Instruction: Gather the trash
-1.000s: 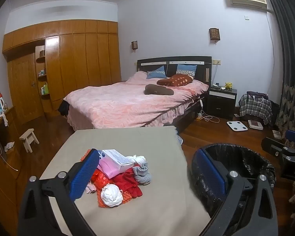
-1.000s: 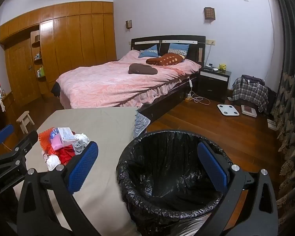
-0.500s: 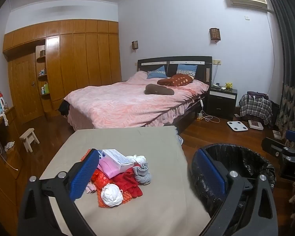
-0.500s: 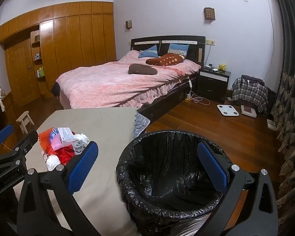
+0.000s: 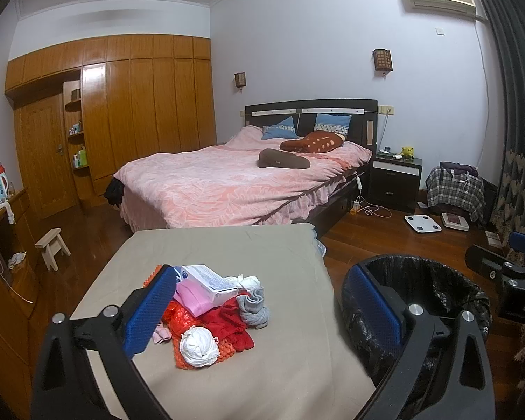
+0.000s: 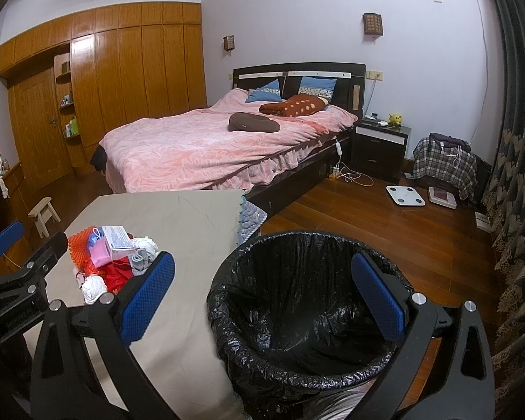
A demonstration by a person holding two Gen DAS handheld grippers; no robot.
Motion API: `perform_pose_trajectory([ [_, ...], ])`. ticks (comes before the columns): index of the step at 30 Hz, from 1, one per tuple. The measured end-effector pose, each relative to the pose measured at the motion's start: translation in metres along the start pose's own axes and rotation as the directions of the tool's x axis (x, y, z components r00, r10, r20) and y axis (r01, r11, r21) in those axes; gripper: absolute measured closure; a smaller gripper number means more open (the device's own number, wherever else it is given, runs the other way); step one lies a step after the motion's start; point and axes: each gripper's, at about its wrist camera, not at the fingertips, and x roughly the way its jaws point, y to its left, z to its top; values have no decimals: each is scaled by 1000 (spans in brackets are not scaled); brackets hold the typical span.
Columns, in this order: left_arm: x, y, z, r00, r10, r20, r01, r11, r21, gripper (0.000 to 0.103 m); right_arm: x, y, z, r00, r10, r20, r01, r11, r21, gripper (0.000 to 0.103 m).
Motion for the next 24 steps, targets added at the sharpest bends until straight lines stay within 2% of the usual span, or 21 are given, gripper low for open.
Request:
perform_pose_trajectory([
  [24,1,1,0,1000,1,0,-1,1000,-4,6,0,1,0,1000,1,-1,-1,1000,0,5],
])
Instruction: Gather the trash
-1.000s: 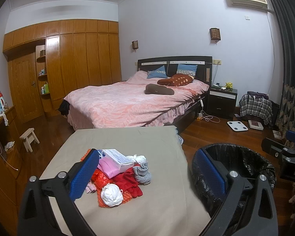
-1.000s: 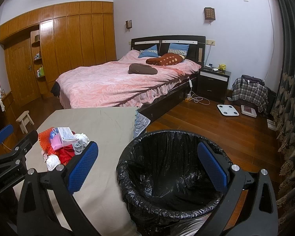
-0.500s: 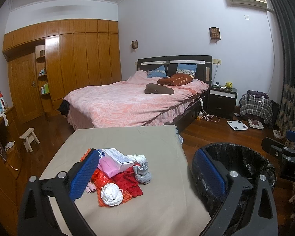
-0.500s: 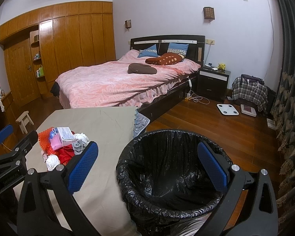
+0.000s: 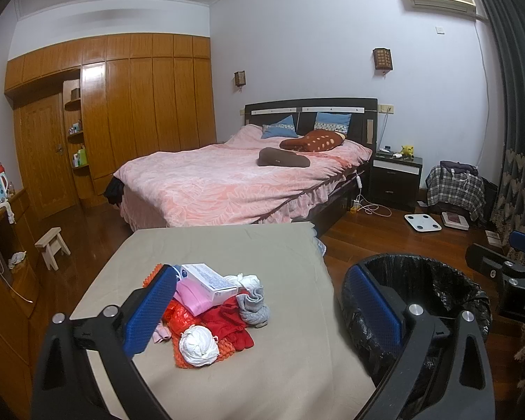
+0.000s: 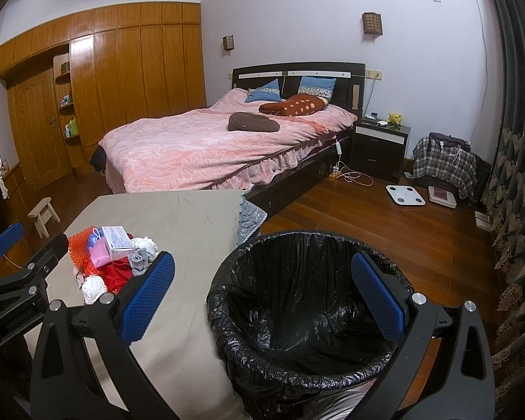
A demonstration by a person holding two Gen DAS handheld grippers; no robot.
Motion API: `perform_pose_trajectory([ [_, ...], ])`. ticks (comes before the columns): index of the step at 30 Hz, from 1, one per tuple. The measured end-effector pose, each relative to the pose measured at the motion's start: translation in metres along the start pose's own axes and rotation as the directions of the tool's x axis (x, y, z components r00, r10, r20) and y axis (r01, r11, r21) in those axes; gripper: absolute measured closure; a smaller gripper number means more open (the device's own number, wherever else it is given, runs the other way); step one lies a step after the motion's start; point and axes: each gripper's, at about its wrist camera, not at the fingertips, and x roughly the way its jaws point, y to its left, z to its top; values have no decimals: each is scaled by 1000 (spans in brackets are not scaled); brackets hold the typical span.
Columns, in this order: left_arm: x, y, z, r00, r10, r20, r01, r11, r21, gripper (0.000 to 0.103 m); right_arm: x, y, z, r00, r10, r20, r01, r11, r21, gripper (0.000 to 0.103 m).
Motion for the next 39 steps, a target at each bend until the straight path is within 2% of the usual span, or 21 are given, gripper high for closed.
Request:
perform_pose_trajectory([
  [29,0,0,0,1000,1,-3,-1,1000,-3,6,5,0,1,1000,4,1,-4,1000,-2,5],
  [34,3,7,-2,1000,5,-5,-5,1000,-8,6,4,4,2,1000,11,-1,-11,1000,-8,5],
  [39,14,14,-8,1000,22,-5,-22,1000,-12,6,21,20,2,1000,26,3,-26,1000,-15,5],
])
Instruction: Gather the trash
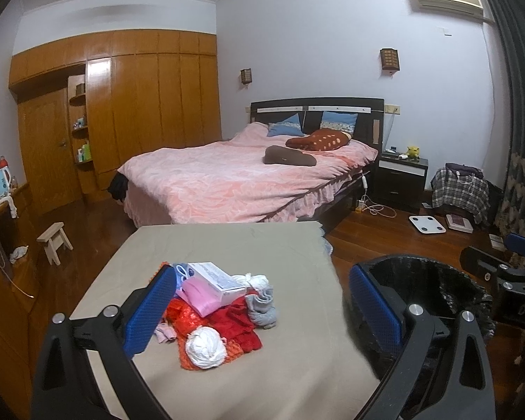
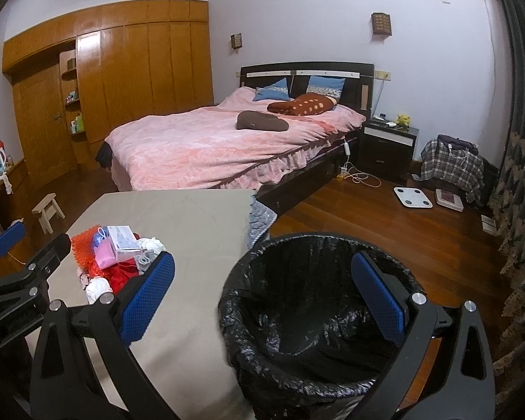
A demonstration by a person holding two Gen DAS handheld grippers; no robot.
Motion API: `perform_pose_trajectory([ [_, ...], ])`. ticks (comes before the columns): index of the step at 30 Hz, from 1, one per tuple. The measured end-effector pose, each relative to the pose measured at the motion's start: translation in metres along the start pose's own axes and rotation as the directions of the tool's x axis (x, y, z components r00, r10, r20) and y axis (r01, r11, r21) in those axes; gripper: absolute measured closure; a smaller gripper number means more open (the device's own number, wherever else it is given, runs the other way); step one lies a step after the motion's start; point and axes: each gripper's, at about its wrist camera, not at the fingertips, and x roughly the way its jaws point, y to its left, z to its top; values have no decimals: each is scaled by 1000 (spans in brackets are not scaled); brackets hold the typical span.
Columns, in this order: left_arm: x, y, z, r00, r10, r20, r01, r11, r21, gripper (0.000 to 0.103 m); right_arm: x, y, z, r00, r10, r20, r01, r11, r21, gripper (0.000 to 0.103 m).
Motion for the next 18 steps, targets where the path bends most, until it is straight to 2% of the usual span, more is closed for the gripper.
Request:
perform_pose_trajectory([
  [3,6,12,-1,1000,22,2,-22,1000,10,6,9,9,3,1000,16,2,-16,1000,-11,5],
  [6,15,33,-3,997,76,4,-76,997,20,6,22,21,3,999,41,3,-41,999,-13,5],
  [12,38,80,-26,984,176,-36,-175,984,42,6,57,57,-3,997,83,3,-83,995,-49,5],
  [15,49,96,-41,980,187,-69,-185,982,39,6,76,75,-9,994,108,10,-108,993,-49,6],
  [18,59,108,-53,983,160,-94,-160,987,8,7,94,88,-17,991,133,-12,-134,990,-48,17],
])
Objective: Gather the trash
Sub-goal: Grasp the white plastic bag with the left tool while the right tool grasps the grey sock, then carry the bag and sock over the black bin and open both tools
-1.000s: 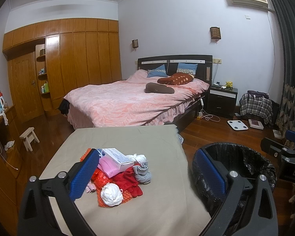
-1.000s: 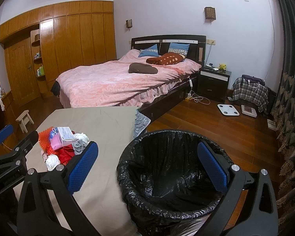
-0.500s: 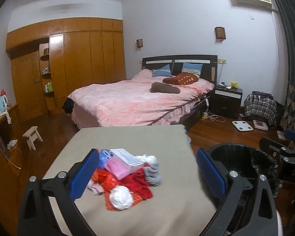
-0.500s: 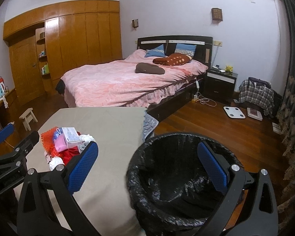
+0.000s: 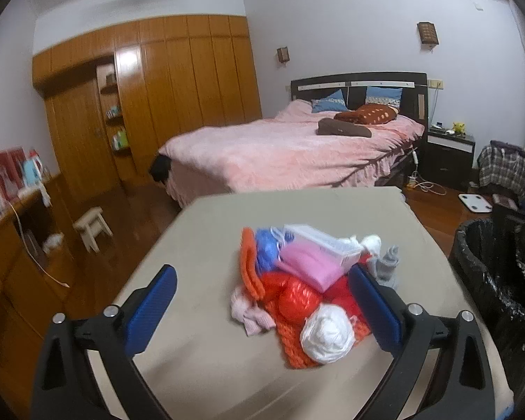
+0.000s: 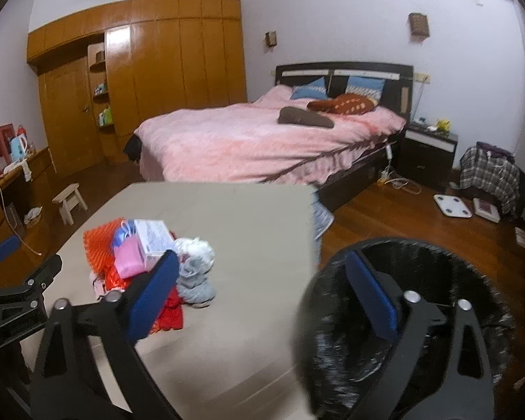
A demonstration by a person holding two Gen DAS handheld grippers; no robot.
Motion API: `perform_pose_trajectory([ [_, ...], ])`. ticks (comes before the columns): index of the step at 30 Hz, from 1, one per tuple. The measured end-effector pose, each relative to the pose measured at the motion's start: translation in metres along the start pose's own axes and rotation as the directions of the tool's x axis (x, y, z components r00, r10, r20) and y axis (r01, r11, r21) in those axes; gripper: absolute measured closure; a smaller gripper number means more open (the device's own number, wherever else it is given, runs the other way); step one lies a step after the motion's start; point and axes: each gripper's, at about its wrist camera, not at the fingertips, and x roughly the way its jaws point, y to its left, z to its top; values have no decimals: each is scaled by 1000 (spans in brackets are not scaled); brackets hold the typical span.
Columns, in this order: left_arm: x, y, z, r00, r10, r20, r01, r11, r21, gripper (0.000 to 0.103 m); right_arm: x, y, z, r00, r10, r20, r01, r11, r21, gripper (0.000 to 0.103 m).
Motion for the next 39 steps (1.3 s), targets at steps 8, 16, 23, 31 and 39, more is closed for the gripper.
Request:
perform_pose_trajectory([
  [8,27,-7,-24,992,-94,-84,92,995,-31,12,32,11,-23,998,16,-67,-15,1000,12,24],
  [16,51,-30,-42,980,-122,-155,118,992,-37,24,45,10,-31,996,-7,-87,6,1000,-10,25],
  [23,65,-34,-52,962,-149,-229,140,989,-55,50,53,11,-36,994,-8,-107,7,1000,-12,25],
  [31,55,-43,-49,960,-195,-200,194,981,-25,76,58,13,-35,994,-4,-112,2,1000,-17,25],
  [39,38,-26,-26,978,-191,-88,187,981,-49,77,70,24,-33,992,21,-123,-24,999,-23,25],
])
